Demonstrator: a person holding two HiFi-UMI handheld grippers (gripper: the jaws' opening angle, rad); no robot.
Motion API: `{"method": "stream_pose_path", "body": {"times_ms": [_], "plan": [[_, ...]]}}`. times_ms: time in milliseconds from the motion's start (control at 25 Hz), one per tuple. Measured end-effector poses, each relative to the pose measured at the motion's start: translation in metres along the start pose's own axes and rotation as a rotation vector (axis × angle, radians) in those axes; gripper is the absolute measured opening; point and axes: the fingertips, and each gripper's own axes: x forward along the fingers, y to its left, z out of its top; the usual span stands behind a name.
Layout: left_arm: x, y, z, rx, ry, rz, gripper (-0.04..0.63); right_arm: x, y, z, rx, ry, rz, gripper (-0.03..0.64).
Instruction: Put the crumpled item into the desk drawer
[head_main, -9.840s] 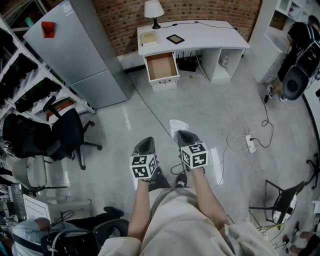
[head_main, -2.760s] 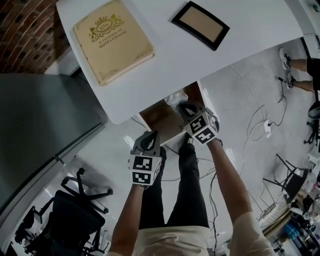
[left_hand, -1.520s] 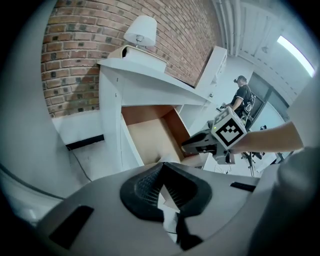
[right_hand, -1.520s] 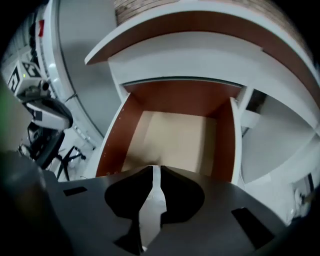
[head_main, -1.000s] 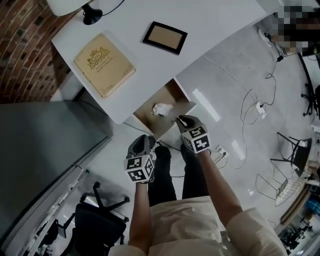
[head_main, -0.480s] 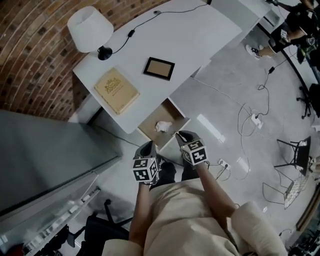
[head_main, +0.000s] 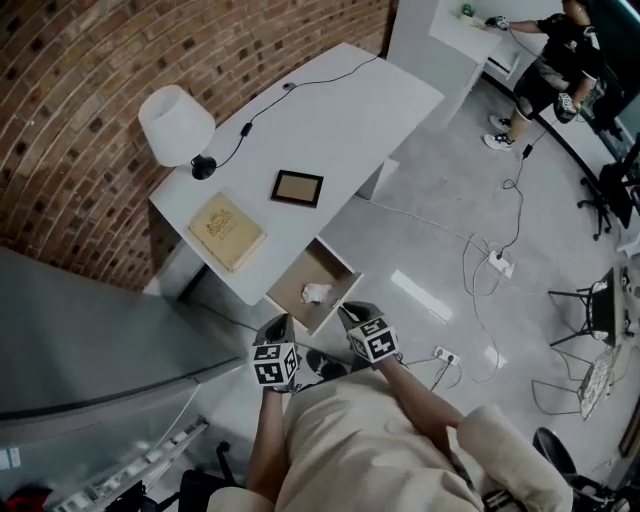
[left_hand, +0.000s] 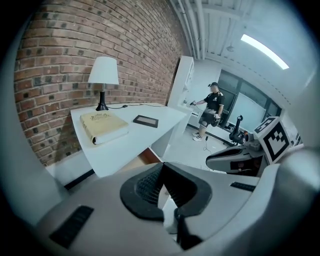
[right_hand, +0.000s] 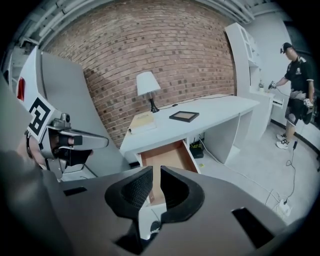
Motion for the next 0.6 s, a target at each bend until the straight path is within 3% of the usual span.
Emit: {"method": "stream_pose_path", "body": {"times_ms": [240, 600], "plan": [[-0.007, -0.010, 0.000, 0.076, 0.010, 0.011, 0.015, -0.001, 0.007, 0.000, 0.006, -0.009, 0.026, 0.072], [-0.005, -0.019, -0.011, 0.043, 0.016, -0.015, 0.015, -0.001, 0.009, -0.004, -0.016, -0.011, 0.047, 0.069]]}}
